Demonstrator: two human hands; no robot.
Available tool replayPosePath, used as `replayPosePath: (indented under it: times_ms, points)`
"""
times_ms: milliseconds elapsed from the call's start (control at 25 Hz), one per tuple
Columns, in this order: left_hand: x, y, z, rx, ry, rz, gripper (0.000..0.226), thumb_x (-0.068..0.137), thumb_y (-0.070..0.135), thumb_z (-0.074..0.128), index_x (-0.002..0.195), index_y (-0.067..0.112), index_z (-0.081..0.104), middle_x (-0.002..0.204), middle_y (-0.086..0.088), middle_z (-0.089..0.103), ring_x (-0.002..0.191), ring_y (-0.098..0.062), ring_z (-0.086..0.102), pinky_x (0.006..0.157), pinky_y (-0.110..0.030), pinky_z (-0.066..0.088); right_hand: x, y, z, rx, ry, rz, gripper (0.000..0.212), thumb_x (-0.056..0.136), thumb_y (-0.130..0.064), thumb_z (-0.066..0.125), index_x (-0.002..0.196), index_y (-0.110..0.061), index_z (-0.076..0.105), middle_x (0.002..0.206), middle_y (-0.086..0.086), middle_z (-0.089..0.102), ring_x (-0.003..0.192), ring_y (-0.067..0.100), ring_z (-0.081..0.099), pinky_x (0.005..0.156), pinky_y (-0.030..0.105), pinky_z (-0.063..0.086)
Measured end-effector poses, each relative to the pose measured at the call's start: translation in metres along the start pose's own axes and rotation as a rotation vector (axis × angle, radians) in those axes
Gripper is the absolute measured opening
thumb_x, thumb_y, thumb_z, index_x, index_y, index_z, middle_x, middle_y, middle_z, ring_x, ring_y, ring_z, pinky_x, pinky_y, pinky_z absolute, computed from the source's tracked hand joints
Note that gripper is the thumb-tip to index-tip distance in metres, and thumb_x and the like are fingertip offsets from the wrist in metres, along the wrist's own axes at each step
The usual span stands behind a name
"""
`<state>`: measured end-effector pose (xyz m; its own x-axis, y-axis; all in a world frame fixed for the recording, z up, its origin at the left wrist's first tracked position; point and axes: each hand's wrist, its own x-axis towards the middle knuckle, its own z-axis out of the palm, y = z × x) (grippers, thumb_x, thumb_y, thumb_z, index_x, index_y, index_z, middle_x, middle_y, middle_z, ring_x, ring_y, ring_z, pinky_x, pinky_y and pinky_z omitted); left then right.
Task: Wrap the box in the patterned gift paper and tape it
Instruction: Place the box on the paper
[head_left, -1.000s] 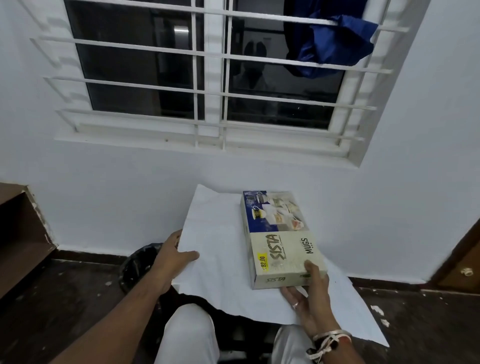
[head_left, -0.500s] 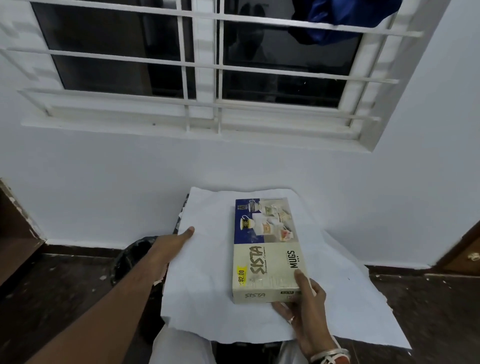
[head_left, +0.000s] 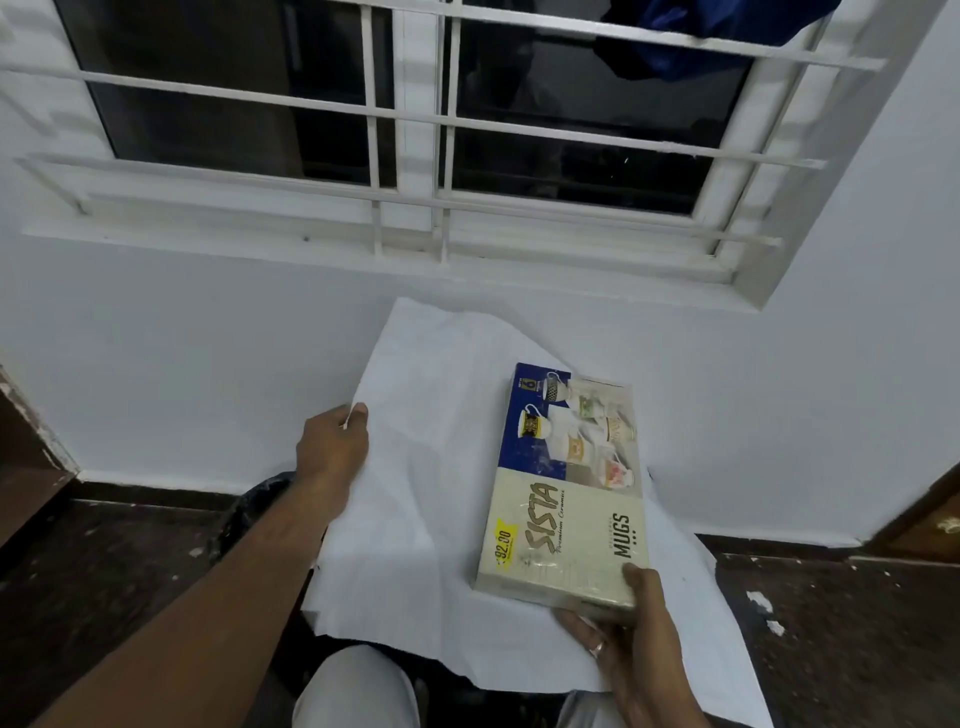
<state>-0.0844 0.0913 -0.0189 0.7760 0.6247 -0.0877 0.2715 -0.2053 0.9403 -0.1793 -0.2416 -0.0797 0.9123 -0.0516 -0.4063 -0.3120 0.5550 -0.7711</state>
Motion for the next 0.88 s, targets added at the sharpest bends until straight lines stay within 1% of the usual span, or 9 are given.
replayPosePath:
  times_ms: [120, 160, 240, 320, 440, 560, 680, 800, 880]
  points:
    - [0.003, -0.004, -0.020, 0.073, 0.044, -0.019, 0.038, 0.103, 0.037, 0.054, 0.129, 0.013, 0.069, 0.129, -0.011, 0.068, 0.122, -0.036, 0.060, 0.103, -0.038, 0.046, 0.003, 0.001, 0.010, -0.053, -0.009, 0.014, 0.031, 0.103, -0.026, 0.043, 0.125, -0.018, 0.063, 0.113, 0.013, 0.076, 0.102, 0.035, 0.072, 0.082, 0.051, 0.061]
    - [0.000, -0.005, -0.023, 0.120, 0.033, -0.016, 0.038, 0.104, 0.037, 0.054, 0.130, 0.013, 0.069, 0.128, -0.012, 0.069, 0.121, -0.037, 0.060, 0.100, -0.037, 0.046, 0.003, 0.003, 0.014, -0.080, -0.017, 0.018, 0.031, 0.103, -0.026, 0.043, 0.125, -0.018, 0.063, 0.114, 0.014, 0.076, 0.099, 0.033, 0.073, 0.081, 0.050, 0.061]
    - [-0.007, -0.003, -0.025, 0.192, -0.019, 0.021, 0.036, 0.105, 0.036, 0.052, 0.122, 0.012, 0.072, 0.115, -0.011, 0.071, 0.116, -0.037, 0.062, 0.089, -0.034, 0.046, 0.005, 0.012, 0.019, -0.144, -0.035, 0.030, 0.033, 0.103, -0.027, 0.044, 0.130, -0.018, 0.061, 0.118, 0.016, 0.074, 0.096, 0.031, 0.073, 0.066, 0.040, 0.059]
    - [-0.016, 0.006, -0.021, 0.214, -0.060, 0.061, 0.032, 0.105, 0.036, 0.051, 0.106, 0.013, 0.074, 0.099, -0.006, 0.068, 0.106, -0.034, 0.063, 0.080, -0.030, 0.041, 0.008, 0.017, 0.020, -0.203, -0.056, 0.026, 0.034, 0.104, -0.028, 0.045, 0.134, -0.022, 0.059, 0.119, 0.014, 0.074, 0.096, 0.030, 0.073, 0.064, 0.037, 0.057]
    - [-0.025, 0.024, -0.014, 0.213, -0.102, 0.115, 0.033, 0.106, 0.038, 0.049, 0.103, 0.017, 0.074, 0.093, -0.001, 0.068, 0.093, -0.025, 0.061, 0.072, -0.028, 0.039, 0.011, 0.017, 0.018, -0.333, -0.058, 0.007, 0.030, 0.105, -0.034, 0.045, 0.131, -0.035, 0.060, 0.115, 0.006, 0.076, 0.107, 0.029, 0.071, 0.082, 0.044, 0.062]
    - [-0.032, 0.042, -0.006, 0.216, -0.207, 0.167, 0.038, 0.106, 0.041, 0.047, 0.110, 0.015, 0.074, 0.107, -0.004, 0.073, 0.096, -0.023, 0.065, 0.063, -0.023, 0.041, 0.010, 0.012, 0.020, -0.462, -0.075, -0.025, 0.033, 0.100, -0.041, 0.048, 0.131, -0.033, 0.059, 0.112, 0.000, 0.076, 0.104, 0.021, 0.070, 0.083, 0.039, 0.060]
    - [-0.043, 0.061, 0.011, 0.250, -0.280, 0.224, 0.041, 0.107, 0.038, 0.047, 0.123, 0.008, 0.070, 0.139, -0.012, 0.063, 0.111, -0.026, 0.063, 0.078, -0.022, 0.041, 0.012, 0.009, 0.020, -0.573, -0.090, -0.027, 0.035, 0.102, -0.039, 0.047, 0.136, -0.034, 0.053, 0.115, -0.002, 0.074, 0.103, 0.018, 0.070, 0.080, 0.036, 0.059]
    - [-0.062, 0.081, 0.032, 0.328, -0.334, 0.254, 0.039, 0.109, 0.035, 0.044, 0.124, 0.009, 0.069, 0.124, -0.011, 0.070, 0.093, -0.018, 0.063, 0.083, -0.027, 0.045, 0.019, 0.006, 0.014, -0.605, -0.097, 0.010, 0.032, 0.107, -0.035, 0.043, 0.138, -0.036, 0.051, 0.112, -0.005, 0.076, 0.103, 0.018, 0.072, 0.078, 0.034, 0.059]
    - [-0.070, 0.086, 0.048, 0.347, -0.399, 0.248, 0.034, 0.109, 0.035, 0.044, 0.114, 0.014, 0.070, 0.102, -0.005, 0.076, 0.073, -0.011, 0.069, 0.068, -0.022, 0.055, 0.022, 0.002, 0.012, -0.636, -0.101, 0.028, 0.033, 0.106, -0.039, 0.045, 0.139, -0.037, 0.050, 0.109, -0.006, 0.077, 0.102, 0.019, 0.073, 0.081, 0.037, 0.061]
